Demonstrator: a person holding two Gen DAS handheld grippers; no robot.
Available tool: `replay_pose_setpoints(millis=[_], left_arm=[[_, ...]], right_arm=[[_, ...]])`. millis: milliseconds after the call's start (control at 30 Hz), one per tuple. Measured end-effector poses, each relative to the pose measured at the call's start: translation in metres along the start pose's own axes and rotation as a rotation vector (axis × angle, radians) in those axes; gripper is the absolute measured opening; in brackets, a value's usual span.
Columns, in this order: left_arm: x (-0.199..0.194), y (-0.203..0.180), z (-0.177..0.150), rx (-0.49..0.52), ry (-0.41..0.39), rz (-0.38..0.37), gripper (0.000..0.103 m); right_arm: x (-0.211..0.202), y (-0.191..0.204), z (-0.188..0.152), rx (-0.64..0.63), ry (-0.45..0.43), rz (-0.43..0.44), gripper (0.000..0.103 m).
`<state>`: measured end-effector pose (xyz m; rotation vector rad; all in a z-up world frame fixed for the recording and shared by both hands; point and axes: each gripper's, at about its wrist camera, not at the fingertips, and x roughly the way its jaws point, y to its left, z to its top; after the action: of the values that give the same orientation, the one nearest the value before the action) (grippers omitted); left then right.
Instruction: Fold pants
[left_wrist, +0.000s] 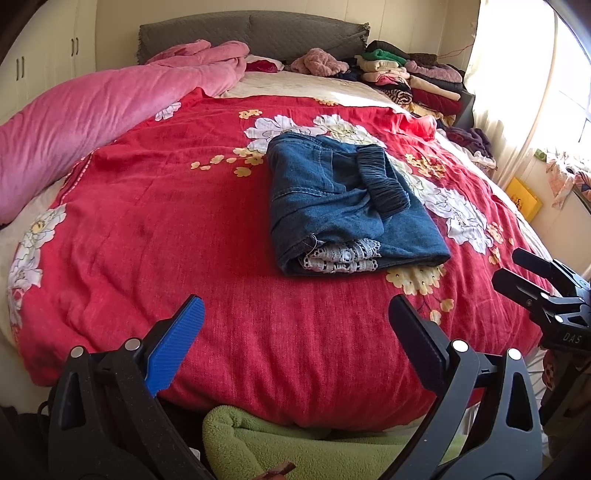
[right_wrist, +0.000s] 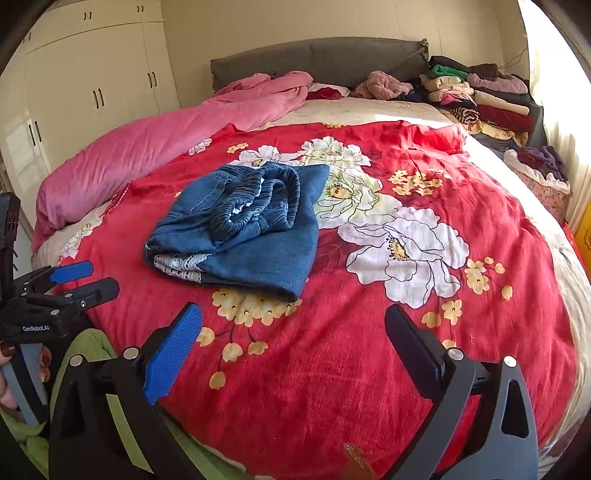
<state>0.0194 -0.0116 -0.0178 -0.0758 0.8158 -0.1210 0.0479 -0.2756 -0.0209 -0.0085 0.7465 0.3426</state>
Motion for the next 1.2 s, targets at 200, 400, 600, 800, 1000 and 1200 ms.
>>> replay_pose_setpoints(millis=[200,400,600,800,1000,1200], left_arm=[[0.0000,-0.0013,0.0001,0.001,0.000,-0.004,0.094],[-0.0001,-0.0013,0.0003,0.001,0.000,-0.004,0.094],[0.0000,-0.0016,0.0006,0.001,-0.002,-0.004,0.094],[-0.0001,-0.0018,0.0009,0.002,-0.001,-0.009,0.094],[0.0020,-0.0024,0.0004,0.007,0.002,-0.010,0.094],[0.0023,-0.0007,-0.0005,0.008,-0.002,-0.009,0.094]], right_arm=[[-0.0008,0.0010,0.0000,-0.008,-0.005,0.000,0.099],[0.0003,-0.0019,-0.0004,0.003,0.000,0.007,0.099],[0.0009,-0.0015,-0.0010,0.004,0.005,0.008,0.099],[0.0023,-0.0004,-0.0002,-0.002,0.008,0.003,0.099],[0.0010,0.0006,0.0010,-0.008,0.003,-0.005,0.099],[0.0037,-0.0005,0.0010,-0.006,0.012,-0.011,0.099]])
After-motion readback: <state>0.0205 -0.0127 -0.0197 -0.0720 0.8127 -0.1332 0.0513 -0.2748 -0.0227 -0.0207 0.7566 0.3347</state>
